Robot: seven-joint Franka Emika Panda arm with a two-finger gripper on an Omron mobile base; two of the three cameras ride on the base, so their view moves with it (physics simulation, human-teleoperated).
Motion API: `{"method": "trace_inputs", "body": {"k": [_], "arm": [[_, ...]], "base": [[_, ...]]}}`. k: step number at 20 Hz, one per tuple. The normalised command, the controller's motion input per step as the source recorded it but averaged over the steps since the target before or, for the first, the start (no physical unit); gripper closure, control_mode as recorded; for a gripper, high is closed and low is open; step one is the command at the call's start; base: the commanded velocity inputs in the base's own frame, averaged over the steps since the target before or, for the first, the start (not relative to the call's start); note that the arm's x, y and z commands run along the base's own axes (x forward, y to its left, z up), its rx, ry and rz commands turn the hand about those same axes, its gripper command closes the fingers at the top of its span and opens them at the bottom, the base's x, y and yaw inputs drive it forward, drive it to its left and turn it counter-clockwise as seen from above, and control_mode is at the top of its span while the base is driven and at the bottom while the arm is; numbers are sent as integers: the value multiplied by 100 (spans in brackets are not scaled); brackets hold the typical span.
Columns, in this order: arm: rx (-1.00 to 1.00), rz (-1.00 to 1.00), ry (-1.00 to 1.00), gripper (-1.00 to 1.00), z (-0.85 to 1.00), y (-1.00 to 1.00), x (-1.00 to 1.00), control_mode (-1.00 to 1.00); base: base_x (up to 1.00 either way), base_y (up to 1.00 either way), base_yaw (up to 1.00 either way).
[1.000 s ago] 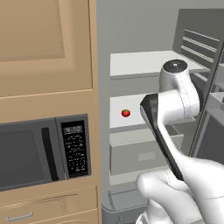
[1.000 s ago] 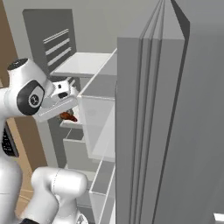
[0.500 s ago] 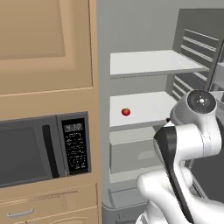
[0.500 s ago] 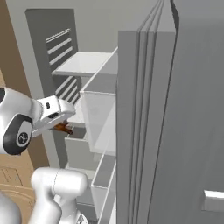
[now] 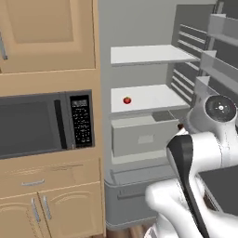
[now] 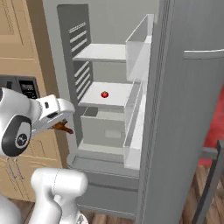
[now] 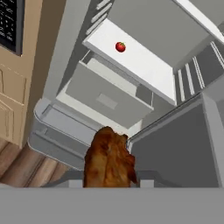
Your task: Place one tomato and one chicken drumstick in each tupperware on the nearby counter, to pack two identical lunches.
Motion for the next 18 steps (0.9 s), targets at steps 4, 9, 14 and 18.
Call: {"method": "trace_inputs", "body": {"k": [4, 9, 14, 18], "arm": [[0, 0, 0, 100, 0, 0, 0, 100], [0, 0, 0, 100, 0, 0, 0, 100], [0, 0, 0, 100, 0, 0, 0, 100], [0, 0, 0, 100, 0, 0, 0, 100]], "base": [[-14, 92, 0], [-24, 100, 0], [-23, 100, 0], [-15, 100, 0]]}}
